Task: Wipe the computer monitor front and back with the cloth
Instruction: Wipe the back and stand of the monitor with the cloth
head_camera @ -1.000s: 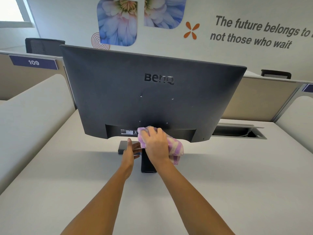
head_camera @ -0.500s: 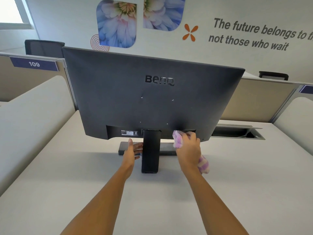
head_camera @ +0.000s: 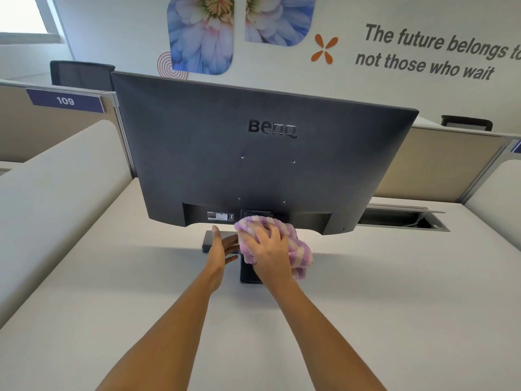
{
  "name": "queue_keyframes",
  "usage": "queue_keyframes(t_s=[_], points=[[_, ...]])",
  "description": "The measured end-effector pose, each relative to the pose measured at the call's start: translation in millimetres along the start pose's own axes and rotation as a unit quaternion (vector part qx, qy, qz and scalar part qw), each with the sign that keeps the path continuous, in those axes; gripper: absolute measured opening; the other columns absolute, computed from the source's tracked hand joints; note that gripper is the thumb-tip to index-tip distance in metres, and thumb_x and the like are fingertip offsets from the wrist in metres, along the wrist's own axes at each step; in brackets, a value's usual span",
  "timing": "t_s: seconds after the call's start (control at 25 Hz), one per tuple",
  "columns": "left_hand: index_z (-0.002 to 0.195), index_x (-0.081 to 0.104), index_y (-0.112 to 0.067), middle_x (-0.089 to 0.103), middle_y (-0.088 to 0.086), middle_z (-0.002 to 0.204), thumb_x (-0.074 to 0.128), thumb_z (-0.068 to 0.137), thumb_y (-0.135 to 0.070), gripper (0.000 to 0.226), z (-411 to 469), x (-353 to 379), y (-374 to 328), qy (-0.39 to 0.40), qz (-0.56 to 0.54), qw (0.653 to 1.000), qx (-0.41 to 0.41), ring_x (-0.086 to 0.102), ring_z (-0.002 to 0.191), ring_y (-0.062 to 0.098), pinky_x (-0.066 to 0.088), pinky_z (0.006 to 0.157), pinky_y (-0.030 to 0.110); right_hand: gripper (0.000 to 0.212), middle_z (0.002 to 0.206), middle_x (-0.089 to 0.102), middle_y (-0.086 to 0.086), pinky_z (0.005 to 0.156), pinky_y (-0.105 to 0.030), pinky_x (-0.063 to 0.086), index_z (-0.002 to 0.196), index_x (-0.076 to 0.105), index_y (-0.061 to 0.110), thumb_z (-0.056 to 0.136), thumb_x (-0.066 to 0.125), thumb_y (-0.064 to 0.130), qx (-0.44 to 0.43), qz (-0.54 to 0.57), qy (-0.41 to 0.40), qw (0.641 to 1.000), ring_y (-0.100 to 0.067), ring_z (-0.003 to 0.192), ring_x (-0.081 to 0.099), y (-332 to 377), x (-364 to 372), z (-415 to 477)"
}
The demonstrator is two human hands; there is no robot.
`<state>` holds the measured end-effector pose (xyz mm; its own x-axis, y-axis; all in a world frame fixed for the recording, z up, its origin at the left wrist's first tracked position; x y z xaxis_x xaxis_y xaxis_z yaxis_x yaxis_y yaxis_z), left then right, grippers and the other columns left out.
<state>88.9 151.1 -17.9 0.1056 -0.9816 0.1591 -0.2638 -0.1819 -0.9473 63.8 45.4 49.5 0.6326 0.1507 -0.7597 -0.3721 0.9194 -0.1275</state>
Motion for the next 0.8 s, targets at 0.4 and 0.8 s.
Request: queue_keyframes(t_s=[0.4, 0.8], points=[[0.134, 0.049, -0.010, 0.052, 0.011, 0.136, 0.008, 0.098, -0.049, 0.067, -11, 3, -3, 0.001, 0.009, 1.000, -0.007, 0.048, 0.125, 0.028, 0.028, 0.111, 0.038, 0.042, 0.130, 0.055, -0.003, 0.096, -0.038, 0.042, 0.131, 0.050, 0.022, 0.092, 0.052, 0.037, -0.138, 0.043, 0.248, 0.958, -0.027, 0.112, 0.051, 19, 39, -92], [0.124, 0.056, -0.014, 0.058, 0.008, 0.129, 0.016, 0.100, -0.046, 0.057, -13, -49, -14, -0.065, 0.035, 0.997, 0.016, 0.051, 0.117, 0.023, 0.029, 0.108, 0.037, 0.014, 0.090, 0.059, 0.005, 0.067, -0.009, 0.043, 0.107, 0.051, 0.022, 0.094, 0.055, 0.021, 0.519, 0.457, -0.034, 0.721, -0.010, 0.083, 0.059, -5, 6, -56]])
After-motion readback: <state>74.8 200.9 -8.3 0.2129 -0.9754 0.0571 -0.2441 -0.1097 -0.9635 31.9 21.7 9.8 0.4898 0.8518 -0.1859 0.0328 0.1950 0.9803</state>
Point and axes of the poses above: each hand's wrist, its own z-axis towards the middle knuckle, its own x-axis out of the palm, y = z × x, the point moved 8 cm from there along z, towards the middle knuckle
